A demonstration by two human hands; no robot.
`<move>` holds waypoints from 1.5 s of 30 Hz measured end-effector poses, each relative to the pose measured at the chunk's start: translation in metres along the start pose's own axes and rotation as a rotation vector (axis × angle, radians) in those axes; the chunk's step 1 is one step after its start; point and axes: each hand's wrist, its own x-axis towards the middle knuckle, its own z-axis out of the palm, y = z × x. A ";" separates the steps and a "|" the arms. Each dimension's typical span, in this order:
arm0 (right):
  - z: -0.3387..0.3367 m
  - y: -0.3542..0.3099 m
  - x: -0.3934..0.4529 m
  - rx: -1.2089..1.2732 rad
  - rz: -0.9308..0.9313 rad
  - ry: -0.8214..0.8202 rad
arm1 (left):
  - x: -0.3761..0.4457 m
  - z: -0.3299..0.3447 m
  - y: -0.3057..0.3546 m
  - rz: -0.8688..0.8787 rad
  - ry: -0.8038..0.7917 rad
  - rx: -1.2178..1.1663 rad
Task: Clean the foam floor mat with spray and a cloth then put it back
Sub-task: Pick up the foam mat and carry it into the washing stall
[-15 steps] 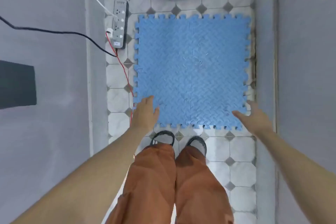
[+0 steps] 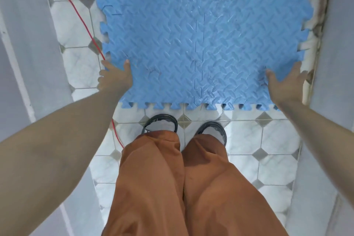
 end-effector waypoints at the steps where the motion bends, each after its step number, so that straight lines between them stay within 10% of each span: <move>1: 0.002 -0.002 0.001 0.023 0.038 0.016 | 0.003 0.000 0.000 -0.041 -0.019 -0.043; 17: -0.094 -0.043 -0.037 0.043 0.280 -0.068 | -0.022 -0.129 -0.013 -0.036 -0.069 -0.171; 36: -0.342 -0.084 -0.337 -0.254 0.227 -0.255 | -0.190 -0.468 -0.047 0.166 -0.152 0.136; 45: -0.376 -0.031 -0.539 -0.052 0.432 -0.190 | -0.268 -0.558 -0.050 0.552 -0.189 0.449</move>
